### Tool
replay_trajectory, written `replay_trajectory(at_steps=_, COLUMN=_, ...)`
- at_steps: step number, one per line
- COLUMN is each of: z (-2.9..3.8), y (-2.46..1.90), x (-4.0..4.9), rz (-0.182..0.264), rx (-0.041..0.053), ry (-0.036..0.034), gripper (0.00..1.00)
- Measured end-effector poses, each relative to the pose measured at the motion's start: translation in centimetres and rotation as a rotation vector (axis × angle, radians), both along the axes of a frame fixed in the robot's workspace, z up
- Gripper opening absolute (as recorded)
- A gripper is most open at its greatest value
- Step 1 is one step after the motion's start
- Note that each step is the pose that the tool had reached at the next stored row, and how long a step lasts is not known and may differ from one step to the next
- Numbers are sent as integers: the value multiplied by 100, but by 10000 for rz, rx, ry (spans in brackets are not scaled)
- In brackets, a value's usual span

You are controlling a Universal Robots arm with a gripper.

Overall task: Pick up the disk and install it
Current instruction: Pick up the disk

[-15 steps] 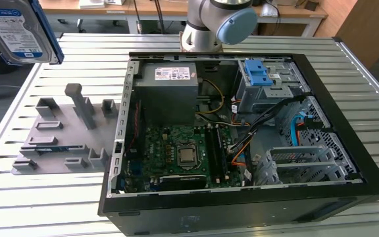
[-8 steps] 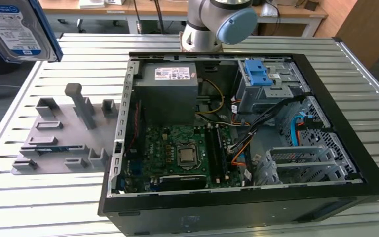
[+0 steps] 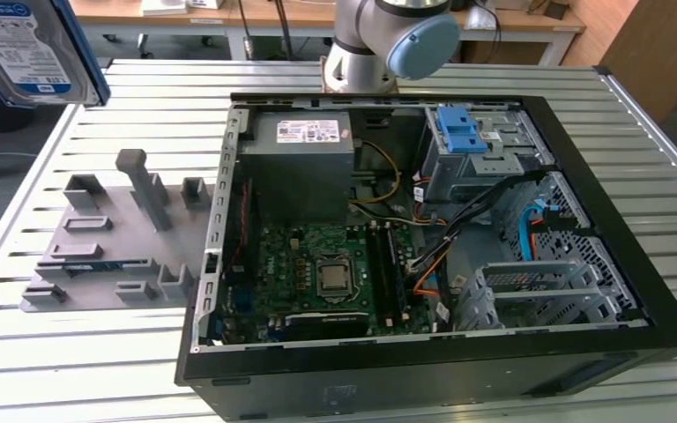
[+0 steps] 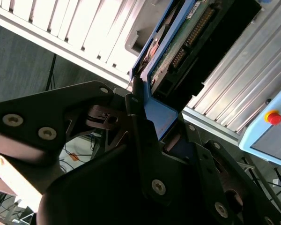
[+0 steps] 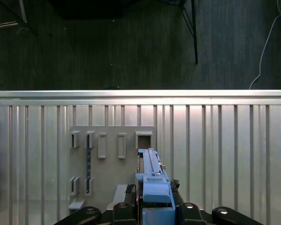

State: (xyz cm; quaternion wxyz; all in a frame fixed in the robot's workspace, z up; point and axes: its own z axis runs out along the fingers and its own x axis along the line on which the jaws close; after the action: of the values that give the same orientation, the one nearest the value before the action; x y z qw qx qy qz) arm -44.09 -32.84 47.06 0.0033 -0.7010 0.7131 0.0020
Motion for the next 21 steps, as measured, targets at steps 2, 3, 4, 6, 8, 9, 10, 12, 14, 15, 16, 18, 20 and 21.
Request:
replay_trajectory(at_steps=2, z=16, y=0, x=0, rz=1, rx=0, ry=0, gripper=37)
replay_trajectory(at_steps=3, z=25, y=0, x=0, rz=0, rx=-1, ry=1, gripper=37)
replay_trajectory(at_steps=4, z=33, y=0, x=0, rz=1, rx=-2, ry=1, gripper=37)
replay_trajectory(at_steps=6, z=46, y=1, x=0, rz=0, rx=-3, ry=-1, gripper=37)
replay_trajectory(at_steps=8, z=61, y=1, x=0, rz=0, rx=-4, ry=0, gripper=37)
replay_trajectory(at_steps=9, z=70, y=1, x=0, rz=1, rx=-4, ry=0, gripper=37)
replay_trajectory(at_steps=10, z=78, y=1, x=0, rz=0, rx=-4, ry=0, gripper=37)
replay_trajectory(at_steps=12, z=97, y=1, x=0, rz=0, rx=-4, ry=0, gripper=37)
replay_trajectory(at_steps=14, z=117, y=1, x=0, rz=0, rx=-4, ry=0, gripper=37)
replay_trajectory(at_steps=15, z=127, y=1, x=0, rz=0, rx=-4, ry=0, gripper=37)
replay_trajectory(at_steps=16, z=139, y=1, x=0, rz=0, rx=-4, ry=1, gripper=37)
replay_trajectory(at_steps=18, z=162, y=1, x=0, rz=1, rx=-4, ry=0, gripper=37)
replay_trajectory(at_steps=20, z=184, y=1, x=0, rz=1, rx=-4, ry=1, gripper=37)
replay_trajectory(at_steps=21, z=194, y=1, x=0, rz=1, rx=-4, ry=1, gripper=37)
